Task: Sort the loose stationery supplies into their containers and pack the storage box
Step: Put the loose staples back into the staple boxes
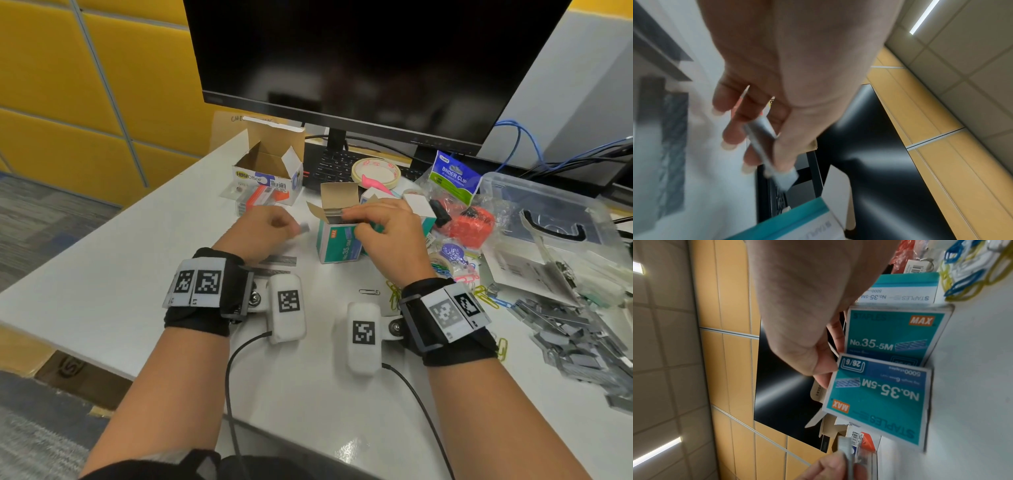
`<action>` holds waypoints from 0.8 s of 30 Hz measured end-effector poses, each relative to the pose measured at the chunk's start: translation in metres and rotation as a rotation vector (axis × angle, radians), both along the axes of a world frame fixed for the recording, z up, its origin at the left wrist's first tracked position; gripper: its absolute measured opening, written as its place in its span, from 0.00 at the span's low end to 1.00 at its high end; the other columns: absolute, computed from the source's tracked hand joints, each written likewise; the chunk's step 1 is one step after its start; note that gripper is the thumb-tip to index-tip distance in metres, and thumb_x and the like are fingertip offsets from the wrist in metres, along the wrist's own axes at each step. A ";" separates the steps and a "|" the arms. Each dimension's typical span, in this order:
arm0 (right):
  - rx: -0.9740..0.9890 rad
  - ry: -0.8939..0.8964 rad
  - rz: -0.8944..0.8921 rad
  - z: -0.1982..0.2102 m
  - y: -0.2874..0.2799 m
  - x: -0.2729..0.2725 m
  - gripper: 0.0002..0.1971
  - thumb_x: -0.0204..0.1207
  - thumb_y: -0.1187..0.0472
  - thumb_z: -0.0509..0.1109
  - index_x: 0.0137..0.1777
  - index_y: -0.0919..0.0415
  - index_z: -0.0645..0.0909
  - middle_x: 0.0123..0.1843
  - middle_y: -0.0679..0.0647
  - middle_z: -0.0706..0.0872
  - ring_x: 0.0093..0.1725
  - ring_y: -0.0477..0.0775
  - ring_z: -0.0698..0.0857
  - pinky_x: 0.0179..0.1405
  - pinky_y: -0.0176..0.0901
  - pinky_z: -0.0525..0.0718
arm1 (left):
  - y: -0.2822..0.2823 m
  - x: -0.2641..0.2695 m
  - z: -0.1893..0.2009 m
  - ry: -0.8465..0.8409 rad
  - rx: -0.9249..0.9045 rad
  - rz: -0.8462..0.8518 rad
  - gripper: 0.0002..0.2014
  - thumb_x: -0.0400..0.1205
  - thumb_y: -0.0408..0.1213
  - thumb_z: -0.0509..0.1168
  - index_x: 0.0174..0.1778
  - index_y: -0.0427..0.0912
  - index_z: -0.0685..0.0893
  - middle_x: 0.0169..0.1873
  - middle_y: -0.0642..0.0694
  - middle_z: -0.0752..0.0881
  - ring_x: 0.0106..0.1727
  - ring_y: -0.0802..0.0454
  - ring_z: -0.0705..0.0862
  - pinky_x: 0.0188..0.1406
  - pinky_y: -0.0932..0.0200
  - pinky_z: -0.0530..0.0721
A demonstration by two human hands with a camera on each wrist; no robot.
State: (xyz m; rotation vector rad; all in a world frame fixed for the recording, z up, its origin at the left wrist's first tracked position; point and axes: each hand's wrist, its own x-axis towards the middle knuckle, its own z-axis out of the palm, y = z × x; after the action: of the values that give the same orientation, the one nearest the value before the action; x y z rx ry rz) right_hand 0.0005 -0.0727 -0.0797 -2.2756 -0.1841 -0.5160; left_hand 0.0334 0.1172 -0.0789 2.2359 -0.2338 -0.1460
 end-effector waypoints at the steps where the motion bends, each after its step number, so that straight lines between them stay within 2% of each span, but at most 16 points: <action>1: 0.004 0.009 -0.006 0.001 0.000 -0.001 0.16 0.74 0.69 0.63 0.54 0.53 0.88 0.52 0.44 0.87 0.61 0.46 0.70 0.67 0.53 0.73 | 0.001 0.001 -0.001 -0.040 -0.099 0.070 0.05 0.84 0.41 0.62 0.45 0.45 0.81 0.41 0.50 0.83 0.40 0.58 0.79 0.43 0.65 0.73; 3: 0.019 0.016 -0.007 0.001 0.001 -0.002 0.18 0.74 0.69 0.62 0.56 0.52 0.87 0.49 0.42 0.83 0.61 0.48 0.70 0.66 0.54 0.74 | 0.002 0.001 -0.001 -0.134 -0.321 0.186 0.05 0.84 0.41 0.61 0.45 0.45 0.79 0.38 0.47 0.85 0.34 0.59 0.80 0.31 0.72 0.75; 5: 0.037 0.017 -0.003 0.002 0.002 -0.002 0.17 0.75 0.68 0.62 0.57 0.52 0.87 0.50 0.44 0.82 0.62 0.49 0.71 0.65 0.52 0.74 | -0.001 -0.001 0.001 -0.251 -0.435 0.198 0.04 0.84 0.38 0.62 0.47 0.43 0.80 0.34 0.47 0.83 0.27 0.64 0.80 0.24 0.76 0.74; 7: 0.061 -0.008 0.004 0.001 0.002 -0.001 0.12 0.78 0.63 0.64 0.56 0.52 0.87 0.52 0.46 0.85 0.61 0.49 0.72 0.63 0.51 0.75 | -0.007 -0.006 0.003 -0.326 -0.456 0.104 0.04 0.83 0.36 0.63 0.48 0.43 0.82 0.31 0.50 0.82 0.26 0.66 0.79 0.24 0.76 0.74; 8: 0.067 -0.027 0.010 0.001 0.003 -0.001 0.10 0.79 0.56 0.65 0.55 0.50 0.87 0.52 0.47 0.86 0.60 0.49 0.74 0.61 0.52 0.76 | -0.011 -0.008 0.004 -0.351 -0.455 0.045 0.03 0.83 0.36 0.64 0.47 0.44 0.84 0.31 0.53 0.82 0.26 0.66 0.79 0.25 0.75 0.74; 10: 0.069 -0.044 0.032 0.001 0.004 -0.001 0.16 0.77 0.42 0.61 0.51 0.47 0.86 0.48 0.45 0.87 0.57 0.51 0.77 0.58 0.56 0.77 | -0.015 -0.009 0.003 -0.385 -0.445 -0.057 0.03 0.81 0.35 0.66 0.47 0.46 0.85 0.33 0.55 0.84 0.30 0.65 0.80 0.28 0.73 0.76; 12: 0.041 -0.065 0.057 -0.001 0.003 0.001 0.19 0.73 0.35 0.56 0.46 0.43 0.84 0.44 0.42 0.85 0.55 0.52 0.78 0.58 0.63 0.75 | -0.016 -0.007 0.001 -0.403 -0.446 -0.115 0.04 0.80 0.36 0.67 0.47 0.48 0.86 0.36 0.55 0.86 0.35 0.61 0.81 0.31 0.69 0.78; 15: -0.028 -0.065 0.078 -0.002 0.003 0.004 0.16 0.73 0.35 0.55 0.46 0.39 0.81 0.44 0.35 0.82 0.57 0.50 0.78 0.66 0.72 0.67 | -0.016 -0.006 0.000 -0.400 -0.463 -0.142 0.05 0.80 0.36 0.68 0.47 0.51 0.86 0.34 0.61 0.86 0.37 0.63 0.82 0.34 0.71 0.78; 19: -0.079 -0.021 0.059 -0.003 0.002 0.003 0.18 0.74 0.39 0.56 0.54 0.43 0.82 0.49 0.34 0.81 0.65 0.48 0.73 0.76 0.68 0.48 | -0.018 -0.008 0.001 -0.379 -0.463 -0.185 0.07 0.80 0.35 0.67 0.48 0.53 0.85 0.31 0.68 0.85 0.38 0.66 0.82 0.35 0.74 0.76; 22: -0.079 -0.012 0.061 -0.003 0.001 0.002 0.18 0.75 0.40 0.55 0.53 0.44 0.82 0.49 0.37 0.81 0.65 0.48 0.74 0.77 0.66 0.45 | -0.018 -0.009 0.001 -0.362 -0.444 -0.196 0.05 0.80 0.37 0.68 0.48 0.53 0.86 0.31 0.67 0.85 0.38 0.67 0.81 0.36 0.73 0.77; 24: -0.065 -0.004 0.063 -0.003 0.001 0.003 0.16 0.78 0.42 0.55 0.53 0.46 0.82 0.51 0.41 0.83 0.65 0.49 0.74 0.77 0.67 0.45 | -0.015 -0.008 0.003 -0.359 -0.449 -0.146 0.04 0.79 0.44 0.67 0.48 0.55 0.85 0.35 0.65 0.85 0.39 0.67 0.80 0.39 0.73 0.76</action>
State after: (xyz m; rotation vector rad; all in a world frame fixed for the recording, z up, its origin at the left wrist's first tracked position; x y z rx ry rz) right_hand 0.0033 -0.0720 -0.0829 -2.3240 -0.2773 -0.4879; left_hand 0.0250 0.1025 -0.0759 1.7826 -0.5662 0.2150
